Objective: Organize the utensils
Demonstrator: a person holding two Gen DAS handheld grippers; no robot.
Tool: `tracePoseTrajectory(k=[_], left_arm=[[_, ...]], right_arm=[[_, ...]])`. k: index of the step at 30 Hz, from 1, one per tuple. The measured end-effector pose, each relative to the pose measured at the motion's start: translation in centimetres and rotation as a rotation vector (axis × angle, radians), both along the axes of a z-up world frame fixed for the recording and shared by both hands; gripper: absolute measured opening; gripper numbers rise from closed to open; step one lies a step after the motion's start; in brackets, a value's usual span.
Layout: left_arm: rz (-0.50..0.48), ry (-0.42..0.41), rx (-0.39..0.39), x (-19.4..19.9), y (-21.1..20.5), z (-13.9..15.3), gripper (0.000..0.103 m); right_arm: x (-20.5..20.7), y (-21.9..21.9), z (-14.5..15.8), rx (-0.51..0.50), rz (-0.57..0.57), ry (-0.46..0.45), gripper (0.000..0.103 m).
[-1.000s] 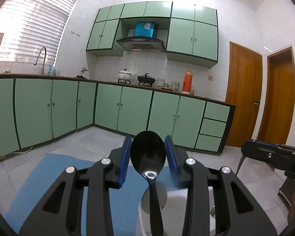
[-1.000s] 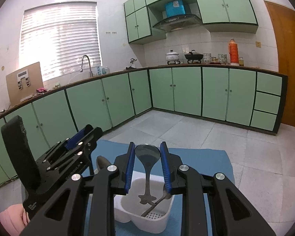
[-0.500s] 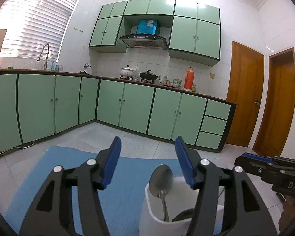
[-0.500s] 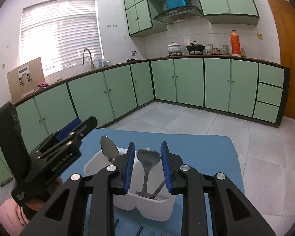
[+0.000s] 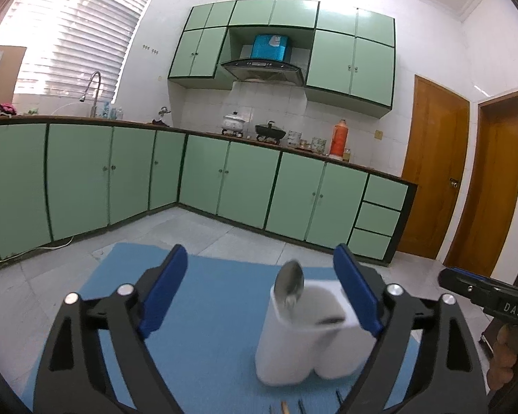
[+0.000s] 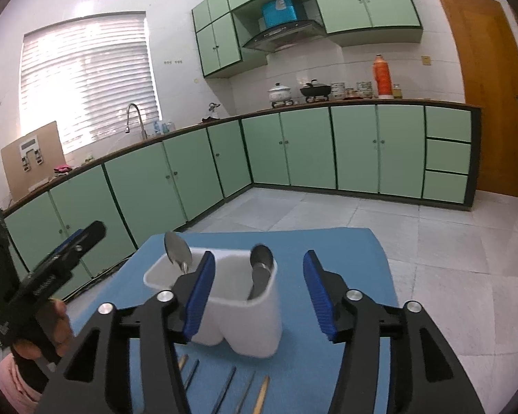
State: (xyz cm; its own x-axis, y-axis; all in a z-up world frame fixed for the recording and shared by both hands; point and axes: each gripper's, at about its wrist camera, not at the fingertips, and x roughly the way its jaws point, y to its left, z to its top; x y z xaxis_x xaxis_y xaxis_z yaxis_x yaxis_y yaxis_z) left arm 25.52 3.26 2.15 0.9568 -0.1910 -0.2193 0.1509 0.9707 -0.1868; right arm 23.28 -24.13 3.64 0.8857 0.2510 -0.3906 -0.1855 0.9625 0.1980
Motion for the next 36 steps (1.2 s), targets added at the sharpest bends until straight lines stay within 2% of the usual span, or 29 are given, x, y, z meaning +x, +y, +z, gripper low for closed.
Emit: tracePoseTrajectory(k=[3,9,13,18,21,25,31,36], left_arm=[[-0.005,0.022,0.005,-2.3,0.4,-0.5,0.09],[-0.016,0.088,0.051,-6.7,1.2,-2.6,0.096],[-0.02,0.151,0.069,-8.9,1.6,-4.2,0.096],[-0.036,0.21,0.11,-11.9,1.4,-6.7,0.097],[-0.037,0.235,0.166,-13.8,1.1,-8.5,0.097],[-0.041,0.272,0.192,-15.7,1.3,-10.1,0.097],[-0.036,0.282,0.208,-18.3,1.4,-11.5,0.097],[-0.024,0.277,0.222,-19.7,1.0,-12.3,0.097]], right_arm=[[-2.4,-0.3,-0.8,-0.009,-0.021,-0.007,0.064],[-6.6,-0.4,-3.2,-0.05,-0.072,0.008,0.085],[-9.2,-0.2,-5.3,-0.06,-0.098,0.043,0.091],[-11.9,0.4,-7.6,-0.062,-0.108,0.088,0.094],[-13.7,1.0,-9.1,-0.101,-0.119,0.101,0.096],[-15.8,1.2,-11.4,-0.129,-0.122,0.136,0.097],[-18.4,1.2,-13.8,-0.138,-0.129,0.168,0.097],[-19.9,1.7,-14.7,-0.153,-0.14,0.144,0.097]])
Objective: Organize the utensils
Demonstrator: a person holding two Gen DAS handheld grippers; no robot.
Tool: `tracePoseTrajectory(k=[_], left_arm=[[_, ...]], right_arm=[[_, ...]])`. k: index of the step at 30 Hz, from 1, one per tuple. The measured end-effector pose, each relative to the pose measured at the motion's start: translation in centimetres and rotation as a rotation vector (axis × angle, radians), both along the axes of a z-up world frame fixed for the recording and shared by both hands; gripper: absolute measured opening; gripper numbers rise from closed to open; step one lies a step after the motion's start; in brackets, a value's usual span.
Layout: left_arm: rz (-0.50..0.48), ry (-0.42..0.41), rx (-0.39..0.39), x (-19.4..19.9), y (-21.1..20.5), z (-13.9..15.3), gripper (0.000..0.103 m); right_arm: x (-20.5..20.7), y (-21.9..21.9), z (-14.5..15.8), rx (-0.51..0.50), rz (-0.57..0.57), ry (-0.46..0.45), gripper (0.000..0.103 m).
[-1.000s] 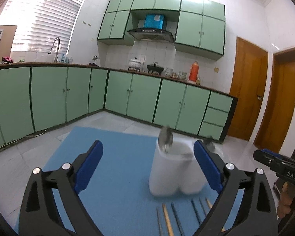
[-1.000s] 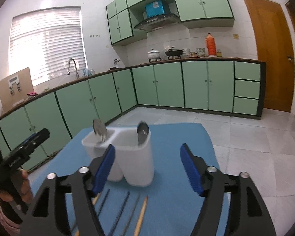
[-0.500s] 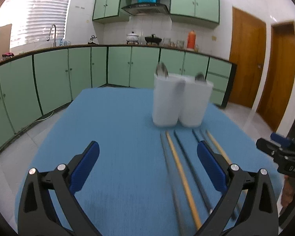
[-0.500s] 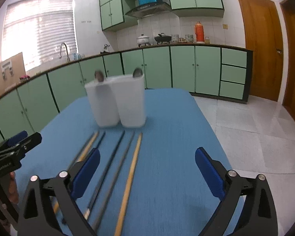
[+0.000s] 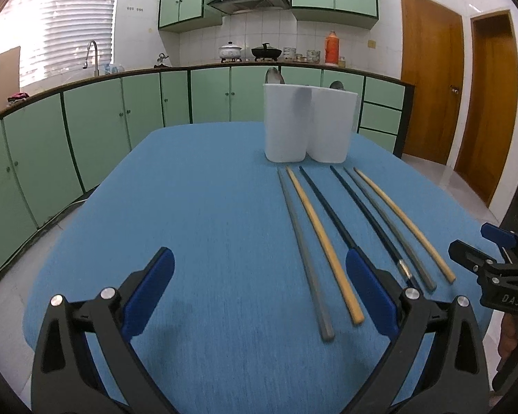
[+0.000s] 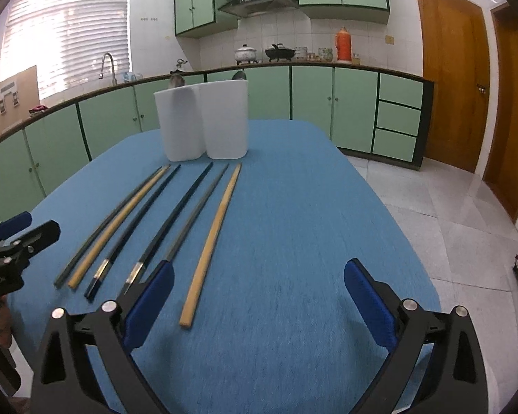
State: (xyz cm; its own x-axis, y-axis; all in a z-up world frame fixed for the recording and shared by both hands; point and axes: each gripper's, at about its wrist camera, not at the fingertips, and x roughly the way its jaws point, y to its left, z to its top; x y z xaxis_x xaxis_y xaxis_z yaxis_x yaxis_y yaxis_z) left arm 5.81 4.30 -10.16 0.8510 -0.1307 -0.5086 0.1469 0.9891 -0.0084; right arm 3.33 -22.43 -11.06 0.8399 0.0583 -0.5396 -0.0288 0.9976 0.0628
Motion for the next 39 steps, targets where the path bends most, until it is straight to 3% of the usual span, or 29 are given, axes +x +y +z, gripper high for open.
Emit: tracePoseTrajectory(k=[14,20,26,28,39], left_arm=[[0.019,0.028,-0.03,-2.0,-0.3,-2.1,0.097],[0.03,0.03,-0.039,-2.1,-0.4,-2.5,0.097],[0.037,0.021,-0.049,-2.2,-0.5,-2.5,0.097],[0.036,0.015,-0.057,-2.4,-0.6,-2.4,0.097],[0.039,0.002,-0.071,-2.8,-0.9,-2.4,0.096]], right_arm=[[-2.3,2.7,-2.1,-0.093,0.021,-0.047,0.097],[-2.7,2.6,-2.3,-0.076,0.003,-0.065,0.094],[-2.9,3.0,-2.1,-0.083,0.026,-0.077,0.072],[-2.9,3.1,-2.1,-0.081,0.036,-0.079,0.061],[-3.6,3.6,-2.3,-0.061,0.056,-0.102,0.022]])
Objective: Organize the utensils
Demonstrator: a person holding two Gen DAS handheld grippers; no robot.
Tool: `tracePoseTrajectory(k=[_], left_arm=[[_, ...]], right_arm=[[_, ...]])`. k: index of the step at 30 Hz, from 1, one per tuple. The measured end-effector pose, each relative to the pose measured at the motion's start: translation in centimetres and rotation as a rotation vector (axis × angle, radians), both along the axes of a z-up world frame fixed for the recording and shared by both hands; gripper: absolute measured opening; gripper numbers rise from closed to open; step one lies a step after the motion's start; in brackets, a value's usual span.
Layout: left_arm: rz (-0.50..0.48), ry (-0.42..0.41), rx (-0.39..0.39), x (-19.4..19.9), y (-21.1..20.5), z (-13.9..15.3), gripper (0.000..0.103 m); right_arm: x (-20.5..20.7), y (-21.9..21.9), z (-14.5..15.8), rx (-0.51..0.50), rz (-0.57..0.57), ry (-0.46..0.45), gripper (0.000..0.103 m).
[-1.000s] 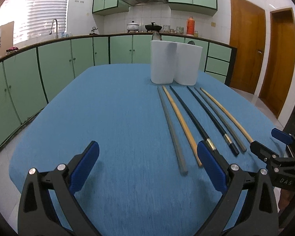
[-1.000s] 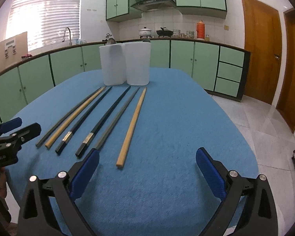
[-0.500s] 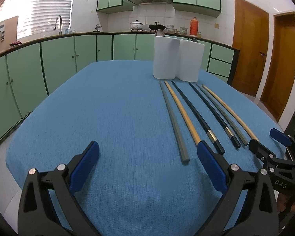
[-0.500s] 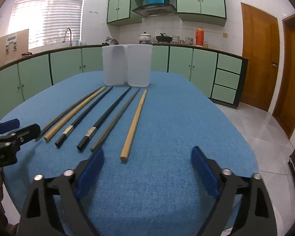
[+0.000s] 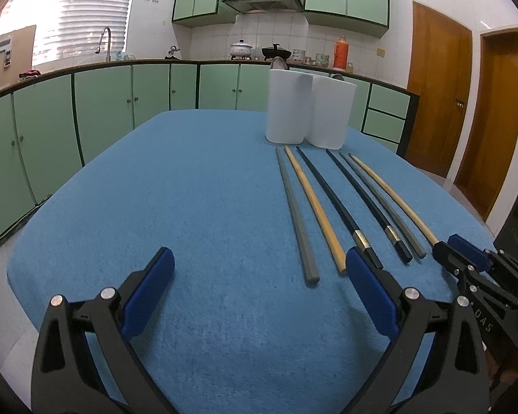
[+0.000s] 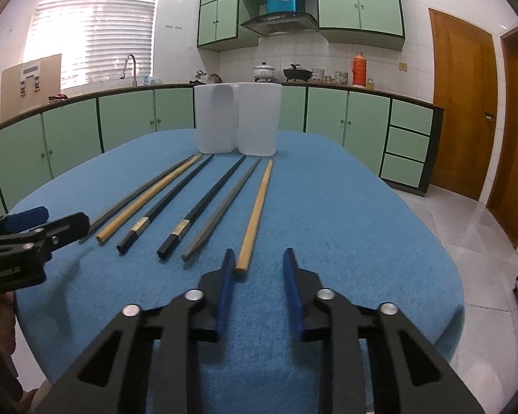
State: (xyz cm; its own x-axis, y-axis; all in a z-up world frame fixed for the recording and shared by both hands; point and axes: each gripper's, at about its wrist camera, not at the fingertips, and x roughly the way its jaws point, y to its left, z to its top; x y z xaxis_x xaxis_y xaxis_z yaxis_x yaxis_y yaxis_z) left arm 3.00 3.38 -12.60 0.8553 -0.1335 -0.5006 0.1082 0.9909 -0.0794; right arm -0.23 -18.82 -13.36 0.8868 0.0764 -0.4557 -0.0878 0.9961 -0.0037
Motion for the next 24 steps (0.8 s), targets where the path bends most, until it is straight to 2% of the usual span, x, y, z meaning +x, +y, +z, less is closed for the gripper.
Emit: tracePoseTrajectory(k=[6,9,12,14,16,21,24], left_arm=[[-0.005,-0.009,0.001,-0.3,-0.4,-0.1,0.095],[-0.014,-0.001,0.015,-0.2,-0.8,-0.3,0.077],[-0.017,-0.005,0.042,-0.3,-1.2,-0.5,0.075],[-0.016,-0.005,0.042,-0.3,-1.2,-0.4,0.07],[-0.015,-0.006,0.049,-0.3,-1.2,-0.5,0.06],[-0.033,-0.008,0.076,-0.4,-1.8,-0.5,0.046],[-0.069,-0.005,0.088,-0.5,-2.4,-0.6,0.03]], right_arm=[[-0.6,0.5,-0.2,-0.01,0.019,-0.008,0.009],[-0.7,0.5,-0.2,-0.009,0.022,-0.008,0.008],[-0.7,0.4,-0.2,-0.001,0.023,-0.007,0.008],[-0.7,0.4,-0.2,0.002,0.025,-0.007,0.008],[-0.8,0.4,-0.2,0.003,0.026,-0.007,0.008],[-0.6,0.3,-0.2,0.009,0.028,-0.007,0.008],[-0.6,0.2,-0.2,0.013,0.029,-0.006,0.008]])
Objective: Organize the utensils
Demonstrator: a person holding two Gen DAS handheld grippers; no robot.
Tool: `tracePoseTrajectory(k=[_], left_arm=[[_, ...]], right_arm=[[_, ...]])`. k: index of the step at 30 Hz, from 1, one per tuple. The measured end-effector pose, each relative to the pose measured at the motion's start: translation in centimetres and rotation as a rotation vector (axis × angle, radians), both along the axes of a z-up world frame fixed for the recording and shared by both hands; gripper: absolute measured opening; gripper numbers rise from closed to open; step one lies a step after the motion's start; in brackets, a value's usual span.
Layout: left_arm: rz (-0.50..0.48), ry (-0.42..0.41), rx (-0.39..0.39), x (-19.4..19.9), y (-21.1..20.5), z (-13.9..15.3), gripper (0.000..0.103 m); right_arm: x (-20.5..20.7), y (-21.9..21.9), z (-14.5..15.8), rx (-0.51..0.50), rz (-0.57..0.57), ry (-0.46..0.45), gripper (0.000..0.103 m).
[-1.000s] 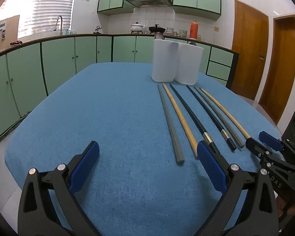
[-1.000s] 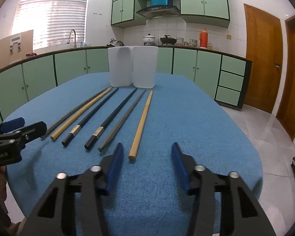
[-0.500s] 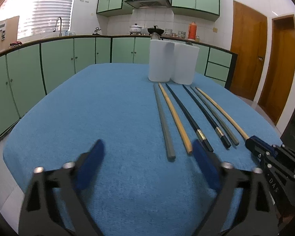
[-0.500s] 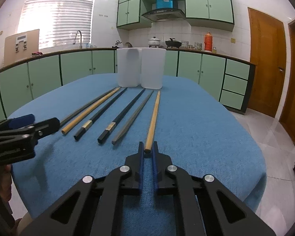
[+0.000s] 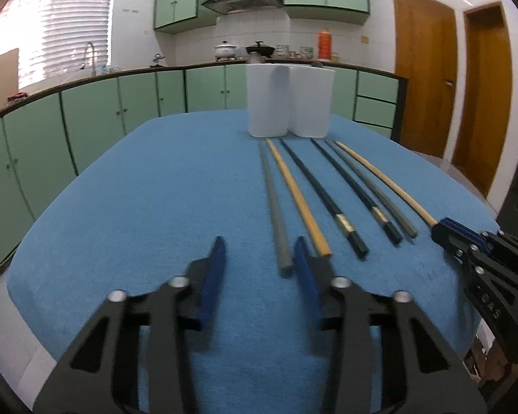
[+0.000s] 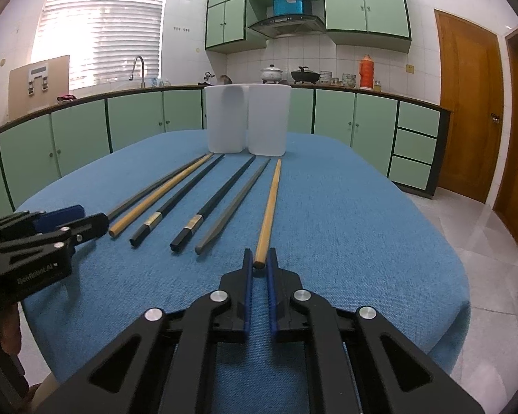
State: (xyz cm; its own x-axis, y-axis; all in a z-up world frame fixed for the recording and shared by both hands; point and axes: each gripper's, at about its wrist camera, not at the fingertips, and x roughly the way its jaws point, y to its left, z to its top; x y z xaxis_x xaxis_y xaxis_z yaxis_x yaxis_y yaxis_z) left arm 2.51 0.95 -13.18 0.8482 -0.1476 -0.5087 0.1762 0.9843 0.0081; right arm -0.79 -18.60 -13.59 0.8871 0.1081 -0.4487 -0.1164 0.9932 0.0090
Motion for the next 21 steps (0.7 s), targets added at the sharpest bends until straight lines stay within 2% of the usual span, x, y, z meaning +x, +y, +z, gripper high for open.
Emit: tracePoseTrajectory(k=[5,7,15,21], left_arm=[[-0.021,0.004,-0.001,0.0,-0.5,-0.1,0.018],[-0.019,0.004,-0.005,0.0,-0.6,-0.1,0.008],[0.0,-0.006,-0.011,-0.4,-0.5,0.3,0.007],[0.01,-0.085,-0.002,-1.5,0.0,2.7,0.007]], right_arm=[[0.0,-0.1,0.0,0.005,0.001,0.002,0.008],[0.1,-0.2,0.0,0.009,0.0,0.002,0.008],[0.1,-0.7,0.1,0.016,-0.02,0.002,0.007],[-0.5,-1.5,1.6,-0.002,-0.046,-0.039,0.007]])
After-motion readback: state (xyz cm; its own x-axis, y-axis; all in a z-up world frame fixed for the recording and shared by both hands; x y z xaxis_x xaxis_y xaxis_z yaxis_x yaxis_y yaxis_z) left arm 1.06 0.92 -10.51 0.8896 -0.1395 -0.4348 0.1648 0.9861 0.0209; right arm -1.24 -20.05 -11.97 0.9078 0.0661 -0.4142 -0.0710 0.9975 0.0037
